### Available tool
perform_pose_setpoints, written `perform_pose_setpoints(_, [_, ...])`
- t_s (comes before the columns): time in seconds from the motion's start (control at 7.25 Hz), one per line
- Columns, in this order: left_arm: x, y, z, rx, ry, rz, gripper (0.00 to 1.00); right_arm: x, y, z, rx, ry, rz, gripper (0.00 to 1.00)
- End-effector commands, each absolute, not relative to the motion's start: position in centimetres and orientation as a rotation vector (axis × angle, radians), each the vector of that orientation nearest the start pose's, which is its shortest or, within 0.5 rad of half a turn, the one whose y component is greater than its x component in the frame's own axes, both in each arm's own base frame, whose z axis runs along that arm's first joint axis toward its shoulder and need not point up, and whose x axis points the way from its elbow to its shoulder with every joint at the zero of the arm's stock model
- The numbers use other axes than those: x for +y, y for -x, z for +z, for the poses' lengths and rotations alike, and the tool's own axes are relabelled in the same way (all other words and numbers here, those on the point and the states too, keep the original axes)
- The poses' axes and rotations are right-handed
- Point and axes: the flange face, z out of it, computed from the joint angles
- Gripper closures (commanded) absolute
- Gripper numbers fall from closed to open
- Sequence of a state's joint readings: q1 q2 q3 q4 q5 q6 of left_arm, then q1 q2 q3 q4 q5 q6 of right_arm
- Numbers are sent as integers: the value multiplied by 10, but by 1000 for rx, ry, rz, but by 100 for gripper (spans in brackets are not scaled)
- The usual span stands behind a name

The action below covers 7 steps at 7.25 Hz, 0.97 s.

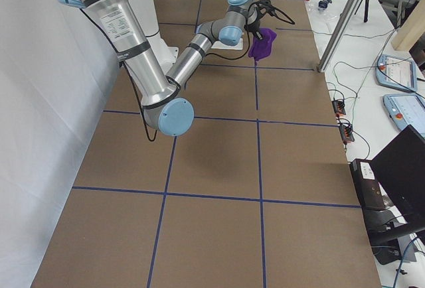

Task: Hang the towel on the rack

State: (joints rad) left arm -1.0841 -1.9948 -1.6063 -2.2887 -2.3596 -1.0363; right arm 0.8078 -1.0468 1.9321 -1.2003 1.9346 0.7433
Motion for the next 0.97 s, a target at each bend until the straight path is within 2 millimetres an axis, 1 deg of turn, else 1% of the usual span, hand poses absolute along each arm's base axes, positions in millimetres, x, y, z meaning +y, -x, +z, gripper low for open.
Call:
perform_pose_setpoints(0.0, [-564, -284, 251, 1421, -211, -101, 0, -447, 382, 140, -1106, -743, -223, 100])
perform_pose_setpoints(0.28, [-548, -296, 238, 1524, -152, -192, 0, -425, 409, 114, -1135, -773, -180, 100])
perform_pose_setpoints(0.41, [-527, -329, 229, 1599, -128, -261, 0, -419, 416, 112, -1127, -788, -169, 100])
perform_pose_setpoints(0.55, [-515, -355, 207, 1665, -95, -340, 0, -418, 416, 108, -1131, -796, -167, 100])
perform_pose_setpoints(0.69, [-511, -361, 184, 1707, -19, -392, 0, -419, 416, 109, -1130, -795, -167, 100])
perform_pose_setpoints(0.83, [-503, -370, 165, 1737, 40, -404, 0, -419, 416, 109, -1129, -794, -167, 100])
